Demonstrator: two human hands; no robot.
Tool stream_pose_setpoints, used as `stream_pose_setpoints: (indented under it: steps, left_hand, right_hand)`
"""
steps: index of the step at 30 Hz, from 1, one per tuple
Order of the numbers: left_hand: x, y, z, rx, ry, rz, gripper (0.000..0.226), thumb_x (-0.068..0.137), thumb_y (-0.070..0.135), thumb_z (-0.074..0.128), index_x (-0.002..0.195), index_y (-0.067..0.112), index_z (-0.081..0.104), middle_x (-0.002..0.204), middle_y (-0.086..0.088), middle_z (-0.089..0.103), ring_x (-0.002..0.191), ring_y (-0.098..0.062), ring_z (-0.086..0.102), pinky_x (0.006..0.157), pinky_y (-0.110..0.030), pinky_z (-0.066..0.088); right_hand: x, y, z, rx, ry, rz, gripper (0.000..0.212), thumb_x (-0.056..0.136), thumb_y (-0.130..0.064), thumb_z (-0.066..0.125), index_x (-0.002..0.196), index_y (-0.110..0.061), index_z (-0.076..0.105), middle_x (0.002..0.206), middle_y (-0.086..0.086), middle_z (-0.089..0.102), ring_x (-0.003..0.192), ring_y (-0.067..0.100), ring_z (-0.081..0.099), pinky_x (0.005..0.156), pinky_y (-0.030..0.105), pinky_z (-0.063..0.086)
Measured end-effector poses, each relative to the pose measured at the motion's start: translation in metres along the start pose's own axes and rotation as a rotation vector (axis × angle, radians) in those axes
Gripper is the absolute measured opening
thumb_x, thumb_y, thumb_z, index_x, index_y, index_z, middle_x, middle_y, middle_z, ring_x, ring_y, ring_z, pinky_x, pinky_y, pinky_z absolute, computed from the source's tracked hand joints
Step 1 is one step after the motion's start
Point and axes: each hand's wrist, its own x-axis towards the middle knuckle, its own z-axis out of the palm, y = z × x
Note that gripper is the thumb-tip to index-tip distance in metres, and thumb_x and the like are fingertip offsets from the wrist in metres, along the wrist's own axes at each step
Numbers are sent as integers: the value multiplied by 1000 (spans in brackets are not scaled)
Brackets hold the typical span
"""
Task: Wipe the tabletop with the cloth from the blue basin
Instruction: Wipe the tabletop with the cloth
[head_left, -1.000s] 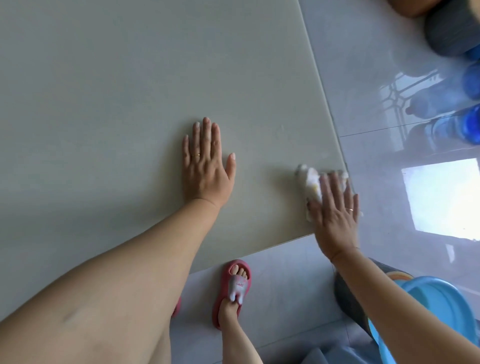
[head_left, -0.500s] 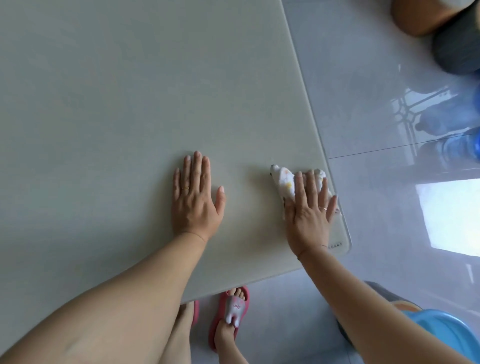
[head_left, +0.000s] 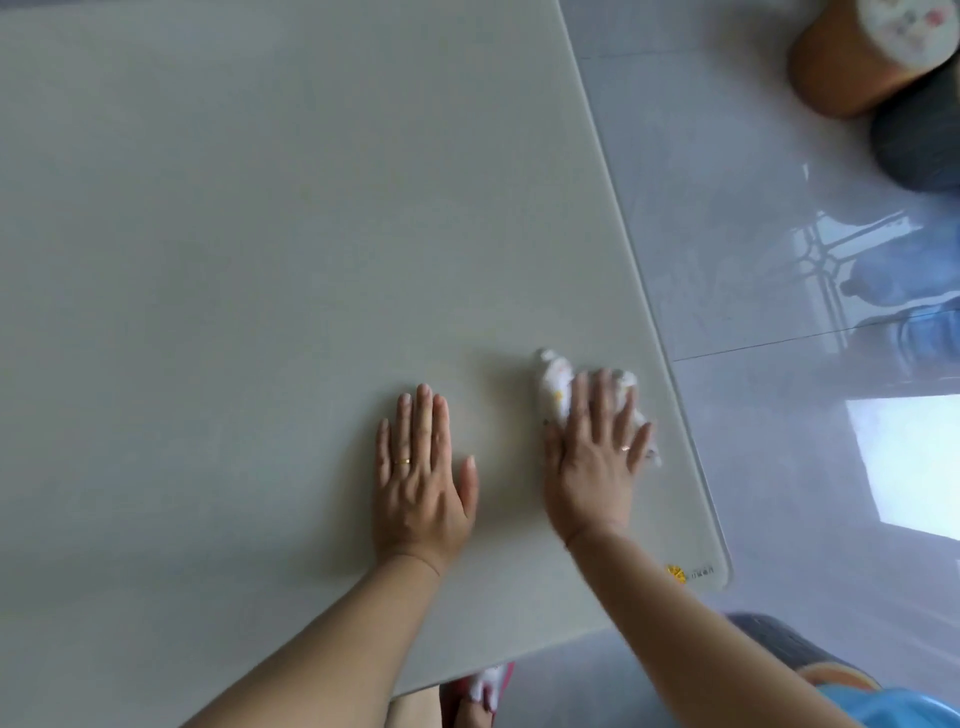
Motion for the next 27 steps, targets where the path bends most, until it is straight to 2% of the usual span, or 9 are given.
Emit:
stream_pose_setpoints:
  steps: [5,7,11,12,16,18,20,25,27]
  left_hand:
    - [1,0,-3,-28,-7,1,63,91,35,33,143,-1,35,153,-17,29,142,-32,26,113,-49,22]
    - [1,1,-3,-17,-12,-4,65,90,36,33,145,1,31,154,-16,28,142,-31,26,114,-49,22]
    - [1,0,-2,5,-20,-6,66,90,37,31,146,1,29,155,-15,27,143,-29,24,114,-48,21]
    - [1,1,-2,11,-22,-9,66,90,37,31,146,1,29,155,-15,26,143,-29,25,114,-48,21]
    - [1,2,-4,12,-35,-13,65,91,38,30,144,0,33,153,-16,29,141,-30,29,113,-48,21]
    - [1,0,-3,8,-23,-4,65,91,37,32,144,0,34,153,-16,28,142,-29,27,112,-49,23]
    - [1,0,-2,10,-12,-5,64,91,37,33,144,0,33,153,-16,28,143,-28,24,112,-49,23]
    - [18,-3,-10,13,38,70,63,91,36,35,144,0,35,153,-16,28,142,-30,28,114,-49,20]
    - [46,-4,-19,15,96,59,62,92,35,33,144,1,34,153,-16,30,142,-30,28,115,-48,19]
  right_hand:
    - [9,16,-10,-177,-112,-603,53,98,-47,25,148,-31,21,157,-6,16,146,23,4,117,46,3]
    - [42,28,-20,-172,-95,-488,53,98,-48,23,149,-33,14,158,-6,12,146,19,-3,117,44,-2]
    - [69,-12,-10,20,31,76,56,98,-43,26,150,-30,9,159,-6,0,145,21,-11,115,45,-12]
    - [63,-29,-3,30,37,82,56,98,-43,27,150,-29,9,159,-5,-1,145,22,-12,114,45,-14]
    - [47,-41,1,-93,-73,-535,53,98,-45,26,149,-28,20,157,-6,11,146,23,-2,117,48,-2]
    - [72,-22,-10,-171,-75,-699,53,98,-46,25,148,-29,23,157,-5,18,146,24,6,117,49,5]
    - [100,-9,-20,-172,-63,-566,53,98,-47,25,148,-31,19,158,-6,13,146,23,3,118,49,3]
    - [122,-47,-11,52,66,65,55,99,-41,28,150,-31,10,159,-7,1,146,21,-10,114,46,-13]
    - [109,-71,-2,99,53,39,56,98,-42,29,150,-30,11,159,-6,1,145,23,-10,111,46,-16]
